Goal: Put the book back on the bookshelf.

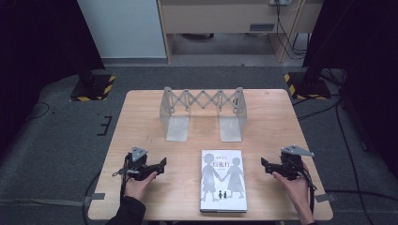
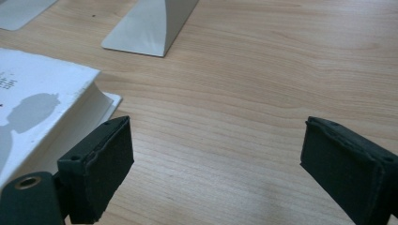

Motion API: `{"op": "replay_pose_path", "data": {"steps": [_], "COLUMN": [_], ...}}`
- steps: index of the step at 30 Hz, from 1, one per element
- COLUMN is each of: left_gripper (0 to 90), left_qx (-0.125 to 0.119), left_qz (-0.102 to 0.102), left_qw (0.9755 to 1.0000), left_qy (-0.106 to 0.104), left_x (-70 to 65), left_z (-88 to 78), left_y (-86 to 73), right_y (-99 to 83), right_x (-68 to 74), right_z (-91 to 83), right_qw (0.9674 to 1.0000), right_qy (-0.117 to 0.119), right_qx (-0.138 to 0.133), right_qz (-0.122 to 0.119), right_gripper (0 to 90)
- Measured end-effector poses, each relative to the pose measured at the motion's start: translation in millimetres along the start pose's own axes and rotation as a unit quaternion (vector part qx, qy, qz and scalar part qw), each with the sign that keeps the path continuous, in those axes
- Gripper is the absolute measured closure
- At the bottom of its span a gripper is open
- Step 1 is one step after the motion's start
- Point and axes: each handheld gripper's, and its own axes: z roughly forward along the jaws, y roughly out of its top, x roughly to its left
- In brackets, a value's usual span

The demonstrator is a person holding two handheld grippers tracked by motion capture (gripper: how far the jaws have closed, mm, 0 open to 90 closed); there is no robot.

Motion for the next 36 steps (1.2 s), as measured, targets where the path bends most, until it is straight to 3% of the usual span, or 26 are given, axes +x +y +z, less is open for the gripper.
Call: {"op": "replay_pose_path", "data": {"steps": [6, 17, 24, 36], "left_gripper": [10.5, 12.0, 12.2, 12.8], "left_qx": [-0.007, -0.015, -0.012, -0.008], "left_qz": [0.011, 0.012, 0.027, 0.044], "left_qw": [0.9999, 0.9991, 0.9976, 0.9958], "left_qy": [-0.011, -0.039, -0.062, -0.08], "left_x": [-8.3, -22.3, -37.3, -51.7], "left_z": [0.4, 0.3, 1.5, 4.4], "left_y": [1.3, 1.7, 1.0, -1.3], "right_y": [1.0, 3.1, 3.0, 1.8], "right_x": [5.7, 17.3, 23.5, 36.5], "right_z": [-4.0, -7.6, -8.1, -4.9], "right_qw": [0.9999, 0.999, 0.9984, 0.9973], "right_qy": [0.01, 0.035, 0.049, 0.069], "right_qx": [-0.012, -0.026, -0.028, -0.024], "right_qz": [-0.003, 0.002, 0.001, -0.006], "right_gripper": [9.9, 10.2, 10.6, 10.4]}}
